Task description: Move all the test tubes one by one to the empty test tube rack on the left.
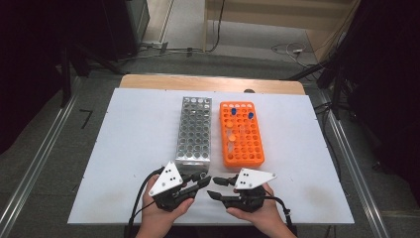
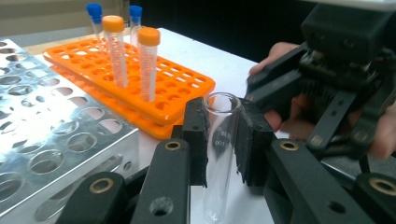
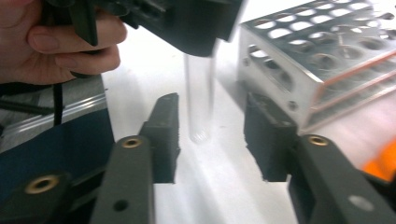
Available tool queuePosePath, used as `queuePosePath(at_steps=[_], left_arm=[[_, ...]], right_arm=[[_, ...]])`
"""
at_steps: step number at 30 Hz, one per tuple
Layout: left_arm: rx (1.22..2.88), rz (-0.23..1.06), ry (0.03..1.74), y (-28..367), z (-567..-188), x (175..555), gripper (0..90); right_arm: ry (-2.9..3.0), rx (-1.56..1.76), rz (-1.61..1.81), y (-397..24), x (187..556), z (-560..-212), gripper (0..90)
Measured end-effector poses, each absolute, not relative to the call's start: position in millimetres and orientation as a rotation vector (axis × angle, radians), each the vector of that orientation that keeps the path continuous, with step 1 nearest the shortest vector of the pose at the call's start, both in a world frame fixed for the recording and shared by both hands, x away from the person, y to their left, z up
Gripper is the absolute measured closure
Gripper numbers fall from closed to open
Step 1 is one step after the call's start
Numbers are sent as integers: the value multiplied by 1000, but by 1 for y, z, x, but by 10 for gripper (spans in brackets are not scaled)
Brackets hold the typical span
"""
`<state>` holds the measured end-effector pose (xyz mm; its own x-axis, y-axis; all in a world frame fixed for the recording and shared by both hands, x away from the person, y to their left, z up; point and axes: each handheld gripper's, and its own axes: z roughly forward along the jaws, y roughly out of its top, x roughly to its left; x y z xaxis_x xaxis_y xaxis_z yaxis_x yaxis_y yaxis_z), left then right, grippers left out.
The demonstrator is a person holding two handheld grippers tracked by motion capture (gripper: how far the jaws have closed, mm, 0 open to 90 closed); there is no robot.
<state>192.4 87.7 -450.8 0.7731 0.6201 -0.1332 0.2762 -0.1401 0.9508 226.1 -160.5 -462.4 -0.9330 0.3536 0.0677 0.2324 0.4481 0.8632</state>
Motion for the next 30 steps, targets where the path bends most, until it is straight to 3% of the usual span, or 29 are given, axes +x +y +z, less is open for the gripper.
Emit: queuePosePath(at_steps=[2,4,22,30], left_arm=[[1730,349,715,90,-450,194,764],[1732,346,717,92,-449,195,764],[1702,376,763,107,-427,225,765],[1687,383,767,111,-412,246,765]], right_arm=[[2544,553,1513,-170,228,-459,462],[2490,604,1511,-186,232,-454,365],[2299,842,1509,-274,246,-447,14],[2244,917,1495,-302,243,-451,0]])
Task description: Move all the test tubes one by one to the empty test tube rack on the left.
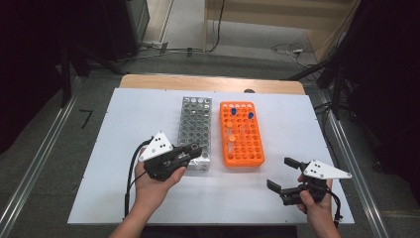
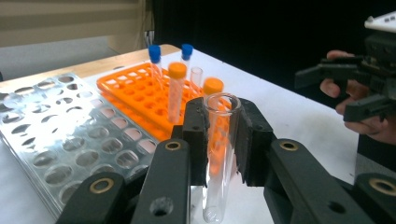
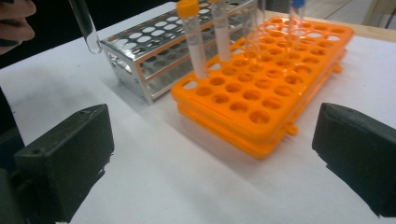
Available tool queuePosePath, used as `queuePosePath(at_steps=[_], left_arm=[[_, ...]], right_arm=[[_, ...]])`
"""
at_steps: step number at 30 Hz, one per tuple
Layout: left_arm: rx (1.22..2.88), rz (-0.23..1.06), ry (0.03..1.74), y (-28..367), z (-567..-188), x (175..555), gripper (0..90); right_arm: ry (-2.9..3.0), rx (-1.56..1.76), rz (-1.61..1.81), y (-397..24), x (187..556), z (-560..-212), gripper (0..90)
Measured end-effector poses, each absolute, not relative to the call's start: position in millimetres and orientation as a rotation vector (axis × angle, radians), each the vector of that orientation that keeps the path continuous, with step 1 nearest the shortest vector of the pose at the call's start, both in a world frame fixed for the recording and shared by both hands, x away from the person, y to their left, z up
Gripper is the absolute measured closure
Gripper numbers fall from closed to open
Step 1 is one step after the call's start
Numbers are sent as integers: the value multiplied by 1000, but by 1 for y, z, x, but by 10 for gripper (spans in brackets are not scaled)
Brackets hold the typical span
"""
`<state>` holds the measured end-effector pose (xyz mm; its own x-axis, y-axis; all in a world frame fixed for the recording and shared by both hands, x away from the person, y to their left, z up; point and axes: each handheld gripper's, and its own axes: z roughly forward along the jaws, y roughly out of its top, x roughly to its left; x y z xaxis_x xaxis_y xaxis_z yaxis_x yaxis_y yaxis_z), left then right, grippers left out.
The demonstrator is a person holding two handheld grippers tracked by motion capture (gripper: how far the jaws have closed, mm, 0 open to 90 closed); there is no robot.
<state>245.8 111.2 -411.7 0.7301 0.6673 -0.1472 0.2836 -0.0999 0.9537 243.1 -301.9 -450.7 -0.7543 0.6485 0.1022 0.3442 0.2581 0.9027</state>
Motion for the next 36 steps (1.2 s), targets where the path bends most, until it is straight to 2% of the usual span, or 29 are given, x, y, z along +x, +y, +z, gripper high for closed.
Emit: queuePosePath(at_steps=[15,36], left_arm=[[1661,406,788,117,-390,290,765],[1613,448,876,118,-384,362,764]], right_arm=[[2203,990,1466,-335,238,-457,0],[2198,994,1479,-337,241,-458,0]])
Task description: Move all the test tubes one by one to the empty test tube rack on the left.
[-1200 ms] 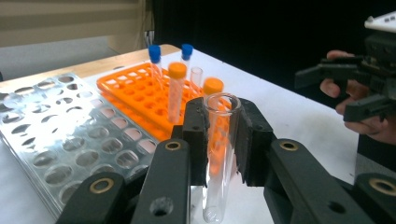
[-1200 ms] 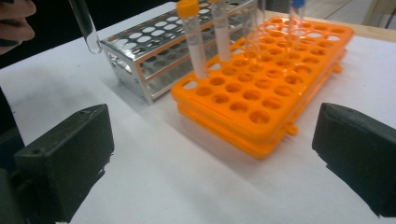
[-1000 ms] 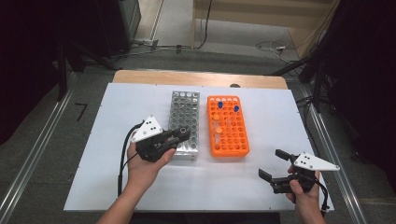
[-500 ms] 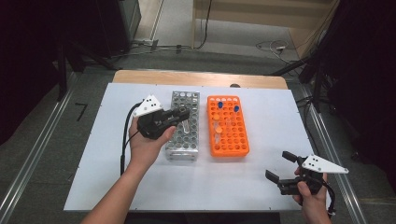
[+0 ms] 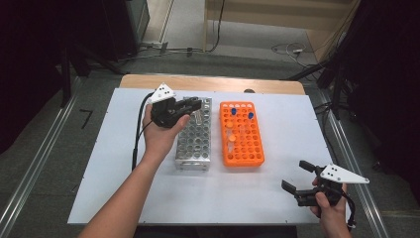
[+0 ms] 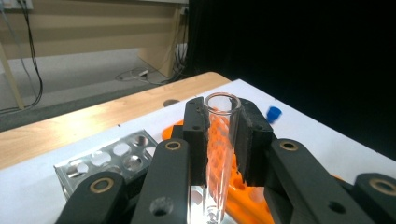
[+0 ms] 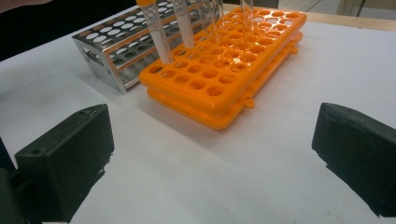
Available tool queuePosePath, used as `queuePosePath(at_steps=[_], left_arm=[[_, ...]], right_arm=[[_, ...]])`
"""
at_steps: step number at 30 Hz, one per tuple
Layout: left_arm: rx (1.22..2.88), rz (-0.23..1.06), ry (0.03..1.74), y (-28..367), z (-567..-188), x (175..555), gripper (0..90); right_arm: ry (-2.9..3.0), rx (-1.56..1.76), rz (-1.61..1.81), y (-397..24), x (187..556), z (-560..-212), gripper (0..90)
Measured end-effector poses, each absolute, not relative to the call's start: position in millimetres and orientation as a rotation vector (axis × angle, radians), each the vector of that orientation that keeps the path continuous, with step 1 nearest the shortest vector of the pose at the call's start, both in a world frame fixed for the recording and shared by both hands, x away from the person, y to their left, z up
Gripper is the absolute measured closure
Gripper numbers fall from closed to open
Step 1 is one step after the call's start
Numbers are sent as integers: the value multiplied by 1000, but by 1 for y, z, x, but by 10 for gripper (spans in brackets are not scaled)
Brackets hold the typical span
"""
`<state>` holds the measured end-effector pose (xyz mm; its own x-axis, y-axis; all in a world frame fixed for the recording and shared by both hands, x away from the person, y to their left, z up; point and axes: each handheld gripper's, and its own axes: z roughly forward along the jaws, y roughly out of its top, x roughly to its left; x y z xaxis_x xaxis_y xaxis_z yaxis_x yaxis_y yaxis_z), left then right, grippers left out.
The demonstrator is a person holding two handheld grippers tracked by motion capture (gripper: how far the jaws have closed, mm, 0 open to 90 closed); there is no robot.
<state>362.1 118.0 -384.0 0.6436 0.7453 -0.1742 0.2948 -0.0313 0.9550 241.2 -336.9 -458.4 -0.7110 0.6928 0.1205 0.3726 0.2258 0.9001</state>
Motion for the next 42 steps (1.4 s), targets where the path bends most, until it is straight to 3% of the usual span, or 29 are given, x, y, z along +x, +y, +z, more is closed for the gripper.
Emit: queuePosePath(at_steps=[24,36,42], left_arm=[[1553,512,995,99,-398,451,764],[1616,560,1063,83,-414,470,764],[1646,518,1095,80,-423,475,763]], right_arm=[[2207,1022,1490,-339,244,-463,0],[2201,1028,1498,-342,243,-463,0],[2198,1027,1499,-343,243,-463,0]])
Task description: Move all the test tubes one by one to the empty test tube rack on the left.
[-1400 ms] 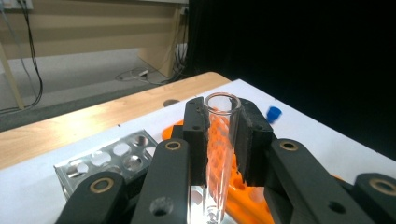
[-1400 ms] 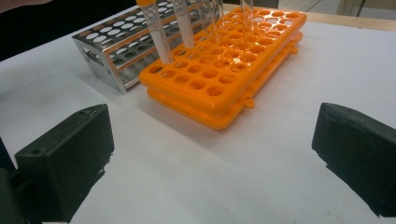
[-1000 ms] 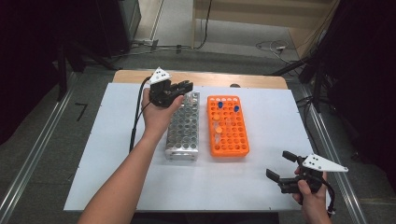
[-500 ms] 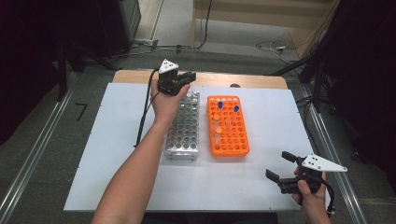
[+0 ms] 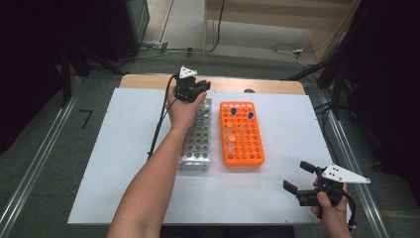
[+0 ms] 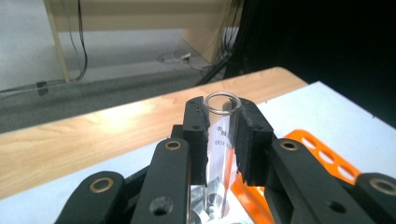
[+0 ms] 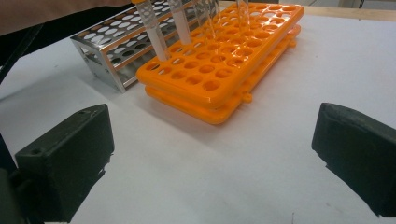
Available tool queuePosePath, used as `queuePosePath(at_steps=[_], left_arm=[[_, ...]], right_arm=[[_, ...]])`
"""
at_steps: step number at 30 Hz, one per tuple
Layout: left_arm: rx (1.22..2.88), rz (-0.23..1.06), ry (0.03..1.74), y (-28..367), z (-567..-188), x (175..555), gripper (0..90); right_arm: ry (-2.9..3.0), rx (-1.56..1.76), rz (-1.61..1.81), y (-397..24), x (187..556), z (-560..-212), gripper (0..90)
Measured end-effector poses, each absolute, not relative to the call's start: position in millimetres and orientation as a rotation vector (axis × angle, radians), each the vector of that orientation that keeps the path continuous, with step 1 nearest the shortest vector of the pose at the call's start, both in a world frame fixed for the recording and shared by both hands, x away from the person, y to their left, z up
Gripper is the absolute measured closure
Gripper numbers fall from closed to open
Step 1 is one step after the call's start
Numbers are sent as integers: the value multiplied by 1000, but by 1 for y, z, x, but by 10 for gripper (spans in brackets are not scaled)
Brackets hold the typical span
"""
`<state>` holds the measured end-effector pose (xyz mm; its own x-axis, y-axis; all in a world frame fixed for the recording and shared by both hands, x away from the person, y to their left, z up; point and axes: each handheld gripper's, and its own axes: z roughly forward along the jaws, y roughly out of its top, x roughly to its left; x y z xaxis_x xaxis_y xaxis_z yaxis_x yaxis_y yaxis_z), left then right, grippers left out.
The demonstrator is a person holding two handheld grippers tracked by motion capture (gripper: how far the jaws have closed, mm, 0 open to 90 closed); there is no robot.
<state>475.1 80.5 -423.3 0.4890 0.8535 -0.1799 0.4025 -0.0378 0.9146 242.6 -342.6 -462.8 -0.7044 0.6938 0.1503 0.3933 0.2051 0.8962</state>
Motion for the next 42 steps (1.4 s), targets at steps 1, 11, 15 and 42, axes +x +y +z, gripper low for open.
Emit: queuePosePath(at_steps=[1,11,15,42], left_arm=[[1656,521,1092,80,-424,475,763],[1706,487,1106,79,-427,475,656],[1689,459,1094,83,-421,468,505],[1651,382,937,112,-406,342,0]], right_arm=[[2197,1028,1497,-343,243,-463,0],[2193,1038,1498,-343,243,-463,0],[2195,1032,1498,-343,244,-464,0],[2207,1008,1520,-325,258,-454,0]])
